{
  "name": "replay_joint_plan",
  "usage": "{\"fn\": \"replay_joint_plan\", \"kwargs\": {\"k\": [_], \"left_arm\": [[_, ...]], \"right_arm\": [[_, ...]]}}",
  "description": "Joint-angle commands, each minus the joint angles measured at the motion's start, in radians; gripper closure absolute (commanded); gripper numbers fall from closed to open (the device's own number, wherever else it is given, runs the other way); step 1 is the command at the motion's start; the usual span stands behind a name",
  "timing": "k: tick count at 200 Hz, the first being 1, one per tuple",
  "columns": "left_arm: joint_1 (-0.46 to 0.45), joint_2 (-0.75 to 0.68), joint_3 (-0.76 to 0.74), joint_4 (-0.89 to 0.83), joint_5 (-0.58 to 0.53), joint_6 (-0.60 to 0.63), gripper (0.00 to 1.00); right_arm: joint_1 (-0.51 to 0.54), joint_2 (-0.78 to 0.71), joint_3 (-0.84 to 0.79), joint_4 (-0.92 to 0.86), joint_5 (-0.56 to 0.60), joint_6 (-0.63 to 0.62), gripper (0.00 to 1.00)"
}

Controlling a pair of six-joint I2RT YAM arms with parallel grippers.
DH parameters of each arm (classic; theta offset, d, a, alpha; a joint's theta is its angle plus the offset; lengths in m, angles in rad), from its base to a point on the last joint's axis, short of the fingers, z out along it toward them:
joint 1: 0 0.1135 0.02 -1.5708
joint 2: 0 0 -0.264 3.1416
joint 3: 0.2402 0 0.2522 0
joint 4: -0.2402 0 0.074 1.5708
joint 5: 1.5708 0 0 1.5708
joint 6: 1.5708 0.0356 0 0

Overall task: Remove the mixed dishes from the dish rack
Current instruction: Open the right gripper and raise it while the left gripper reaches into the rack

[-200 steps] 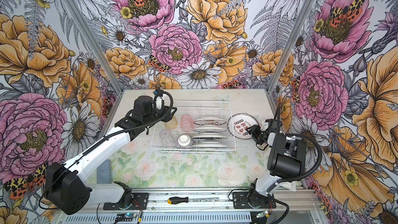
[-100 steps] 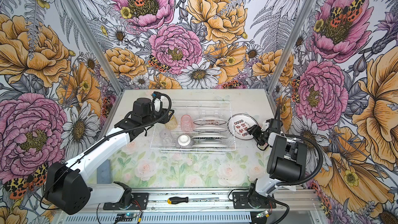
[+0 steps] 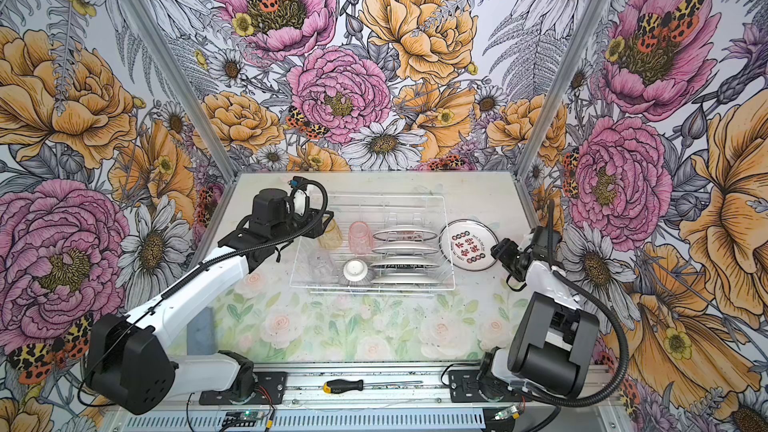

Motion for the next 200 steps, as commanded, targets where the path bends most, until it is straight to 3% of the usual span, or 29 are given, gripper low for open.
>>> {"fn": "replay_joint_plan", "kwargs": {"k": [1, 95, 200], "left_arm": [[-0.054, 0.048, 0.072, -0.027, -0.017, 0.088, 0.44], [-0.325, 0.291, 0.342, -0.185, -0.082, 0.518, 0.45], [-0.420, 0.518, 0.566, -0.302, -0.204, 0.674, 0.49]], "right_arm": [[0.006, -0.097, 0.073, -0.078, 0.050, -0.042, 0.29], [0.201, -0.239, 0.133, -0.164, 0.023, -0.062, 0.30], [0.276, -0.256, 0.147, -0.162, -0.008, -0.065, 0.30]]}}
